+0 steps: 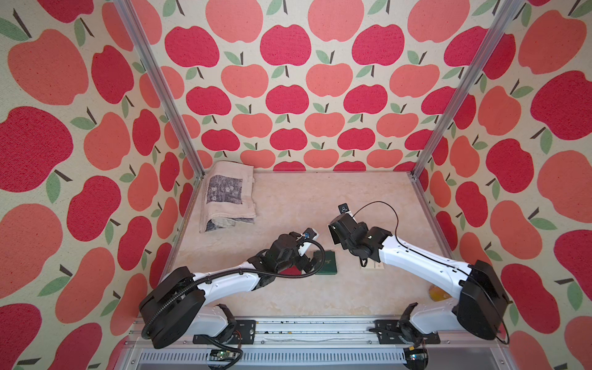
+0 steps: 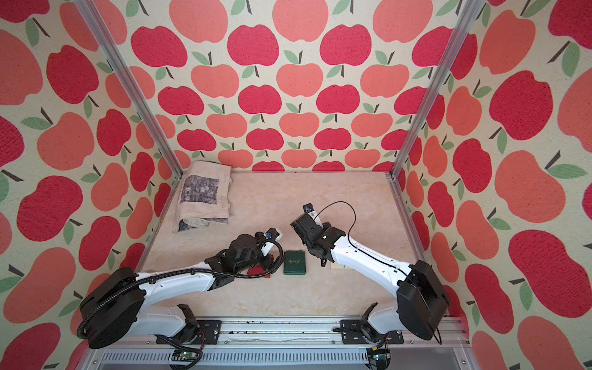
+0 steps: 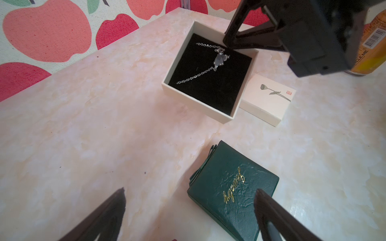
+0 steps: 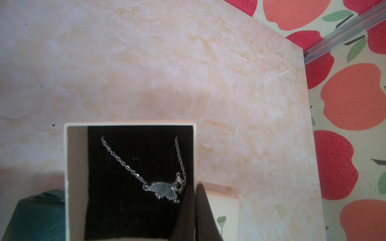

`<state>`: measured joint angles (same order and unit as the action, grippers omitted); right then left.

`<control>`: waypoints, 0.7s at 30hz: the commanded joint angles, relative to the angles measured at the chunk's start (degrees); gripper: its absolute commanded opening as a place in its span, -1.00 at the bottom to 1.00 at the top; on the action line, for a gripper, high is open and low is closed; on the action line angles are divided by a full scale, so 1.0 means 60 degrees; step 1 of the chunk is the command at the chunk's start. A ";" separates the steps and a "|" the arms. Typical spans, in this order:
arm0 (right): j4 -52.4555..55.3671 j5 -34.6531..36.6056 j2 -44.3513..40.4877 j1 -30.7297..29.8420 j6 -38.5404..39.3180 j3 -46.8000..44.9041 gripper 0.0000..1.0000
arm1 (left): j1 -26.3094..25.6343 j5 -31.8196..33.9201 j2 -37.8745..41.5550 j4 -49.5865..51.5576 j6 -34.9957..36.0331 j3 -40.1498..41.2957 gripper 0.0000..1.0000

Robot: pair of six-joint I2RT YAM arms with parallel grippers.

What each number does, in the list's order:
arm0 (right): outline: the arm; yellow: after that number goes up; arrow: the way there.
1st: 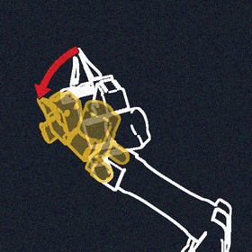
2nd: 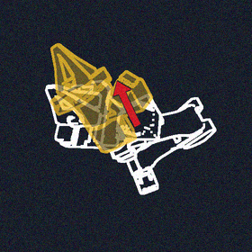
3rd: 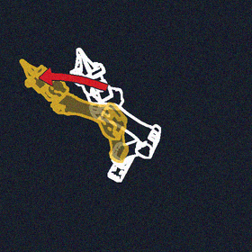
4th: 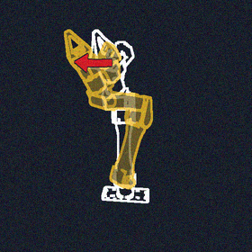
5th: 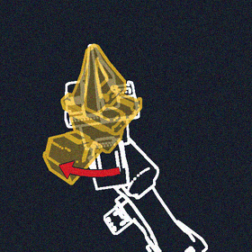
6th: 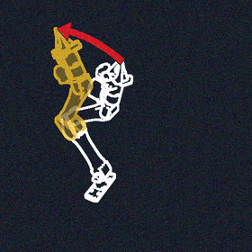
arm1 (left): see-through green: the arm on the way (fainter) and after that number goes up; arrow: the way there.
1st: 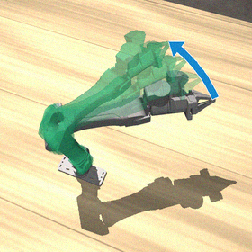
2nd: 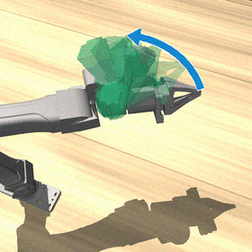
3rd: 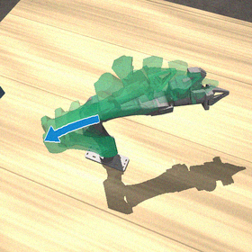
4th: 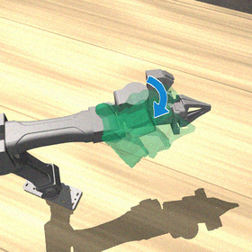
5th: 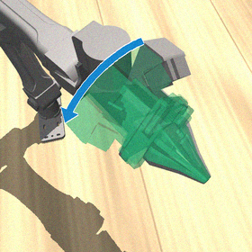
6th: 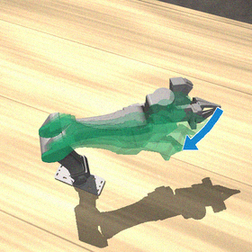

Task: Take the necklace out of the lift-off lid jewelry box
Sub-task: Place the jewelry box at the center of the board.

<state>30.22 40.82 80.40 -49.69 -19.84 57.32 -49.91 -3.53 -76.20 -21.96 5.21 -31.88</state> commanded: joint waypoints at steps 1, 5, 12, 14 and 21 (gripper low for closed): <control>-0.0533 -0.0536 0.0008 0.0375 -0.0287 -0.0284 -1.00 | 0.0042 0.0165 -0.0097 0.0220 -0.0176 -0.0299 0.94; -0.1207 -0.2169 -0.0091 0.1231 -0.0469 -0.0847 -1.00 | 0.0040 0.0193 -0.0224 0.0318 -0.0221 -0.0411 0.94; -0.1587 -0.2659 0.0091 0.1760 -0.0881 -0.1287 -1.00 | 0.0055 0.0165 -0.0414 0.0320 -0.0234 -0.0557 0.94; -0.1689 -0.2610 0.0209 0.1803 -0.1012 -0.1371 -1.00 | 0.0057 0.0149 -0.0461 0.0287 -0.0253 -0.0575 0.94; -0.2096 -0.2887 0.1072 0.1997 -0.1467 -0.1441 -1.00 | 0.0042 0.0101 -0.0615 0.0239 -0.0457 -0.0590 0.94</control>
<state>19.64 24.71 84.93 -38.11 -25.96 49.28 -49.89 -3.36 -79.22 -20.99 3.70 -33.76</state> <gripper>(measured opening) 0.056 0.972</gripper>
